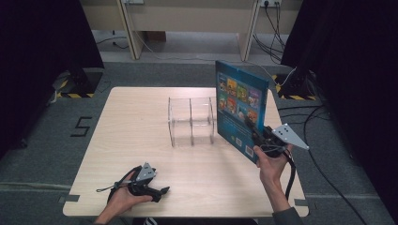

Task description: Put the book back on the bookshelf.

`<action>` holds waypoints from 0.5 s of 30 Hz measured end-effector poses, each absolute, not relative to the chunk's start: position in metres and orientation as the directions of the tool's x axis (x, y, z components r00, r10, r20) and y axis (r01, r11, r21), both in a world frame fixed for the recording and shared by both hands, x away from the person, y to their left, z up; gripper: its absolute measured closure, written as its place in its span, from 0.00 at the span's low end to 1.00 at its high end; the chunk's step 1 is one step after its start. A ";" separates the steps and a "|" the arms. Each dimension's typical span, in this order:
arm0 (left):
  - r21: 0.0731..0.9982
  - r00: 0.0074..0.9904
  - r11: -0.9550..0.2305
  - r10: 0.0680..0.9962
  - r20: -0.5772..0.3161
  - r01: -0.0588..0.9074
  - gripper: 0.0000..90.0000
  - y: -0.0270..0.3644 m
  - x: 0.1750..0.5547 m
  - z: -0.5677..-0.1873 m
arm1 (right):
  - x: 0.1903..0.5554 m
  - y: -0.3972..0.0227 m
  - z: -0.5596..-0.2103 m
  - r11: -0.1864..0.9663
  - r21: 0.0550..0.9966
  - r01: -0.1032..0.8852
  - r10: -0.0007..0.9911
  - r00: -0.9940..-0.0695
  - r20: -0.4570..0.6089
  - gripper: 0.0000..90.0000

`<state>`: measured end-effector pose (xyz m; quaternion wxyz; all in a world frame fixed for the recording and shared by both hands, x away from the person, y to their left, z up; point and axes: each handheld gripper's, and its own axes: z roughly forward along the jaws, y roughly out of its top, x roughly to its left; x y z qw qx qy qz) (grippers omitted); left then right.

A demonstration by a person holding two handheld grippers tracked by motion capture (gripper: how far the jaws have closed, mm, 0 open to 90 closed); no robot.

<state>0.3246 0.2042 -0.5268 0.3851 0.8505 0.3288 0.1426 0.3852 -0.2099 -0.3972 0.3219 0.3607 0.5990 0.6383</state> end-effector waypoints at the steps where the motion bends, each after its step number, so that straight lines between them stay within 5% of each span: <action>1: 0.749 0.743 -0.488 0.669 -0.010 0.449 0.10 0.204 0.325 -0.527 | 0.387 -0.208 -0.398 -0.075 0.997 0.023 0.848 -0.525 0.076 0.92; 15: 0.747 0.750 -0.493 0.662 -0.011 0.446 0.09 0.205 0.325 -0.527 | 0.412 -0.185 -0.409 -0.064 0.998 0.013 0.876 -0.477 0.062 0.92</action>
